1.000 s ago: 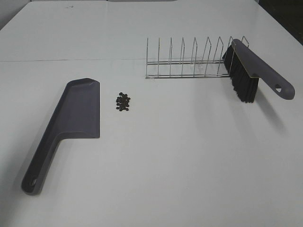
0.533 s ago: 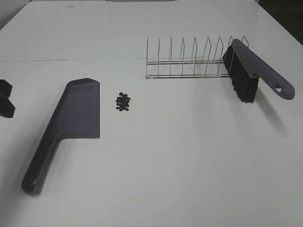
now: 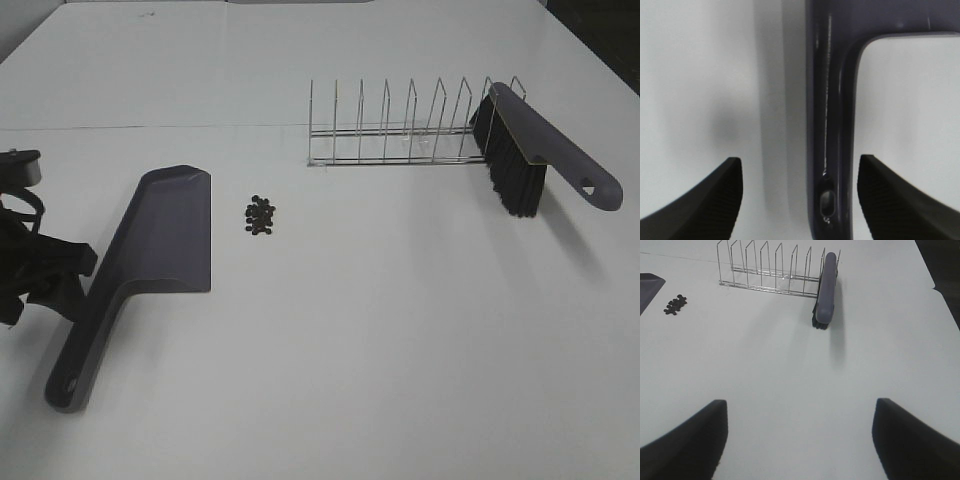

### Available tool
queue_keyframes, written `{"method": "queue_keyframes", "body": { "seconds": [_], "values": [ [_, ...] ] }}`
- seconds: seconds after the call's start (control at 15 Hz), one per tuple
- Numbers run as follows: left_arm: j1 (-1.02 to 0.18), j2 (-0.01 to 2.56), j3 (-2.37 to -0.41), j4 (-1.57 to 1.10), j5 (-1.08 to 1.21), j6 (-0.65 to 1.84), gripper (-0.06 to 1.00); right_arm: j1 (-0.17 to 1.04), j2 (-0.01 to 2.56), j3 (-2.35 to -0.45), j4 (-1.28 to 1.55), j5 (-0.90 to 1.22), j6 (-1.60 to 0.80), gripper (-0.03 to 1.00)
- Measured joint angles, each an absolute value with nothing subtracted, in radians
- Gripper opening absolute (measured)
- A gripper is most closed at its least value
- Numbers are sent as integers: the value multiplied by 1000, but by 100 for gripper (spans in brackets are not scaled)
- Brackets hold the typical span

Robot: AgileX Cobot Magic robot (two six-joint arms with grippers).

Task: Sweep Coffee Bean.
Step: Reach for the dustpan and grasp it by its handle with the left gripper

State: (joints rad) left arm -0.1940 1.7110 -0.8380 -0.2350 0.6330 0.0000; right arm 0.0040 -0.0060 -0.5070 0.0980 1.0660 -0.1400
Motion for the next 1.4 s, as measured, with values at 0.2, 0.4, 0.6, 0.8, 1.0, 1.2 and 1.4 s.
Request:
{"method": "queue_keyframes", "body": {
  "seconds": [0.2, 0.4, 0.6, 0.8, 1.0, 1.2, 1.4],
  "values": [
    [-244, 1731, -840, -236, 606, -40, 61, 4, -6, -507, 98, 1066, -140, 67],
    [-254, 1767, -840, -236, 596, -60, 61, 4, -6, -507, 98, 1066, -140, 67],
    [-254, 1830, -884, -236, 595, -62, 61, 4, -6, -507, 98, 1066, -140, 67],
    [-254, 1855, -918, -236, 595, -65, 61, 4, -6, -507, 98, 1066, -140, 67],
    [-254, 1886, -922, -236, 590, -65, 61, 4, -6, -507, 98, 1066, -140, 67],
    [-254, 1934, -928, -235, 571, -66, 61, 4, -6, -507, 98, 1066, -140, 67],
    [-254, 1952, -938, -234, 565, -67, 59, 4, -6, -507, 98, 1066, -140, 67]
  ]
}}
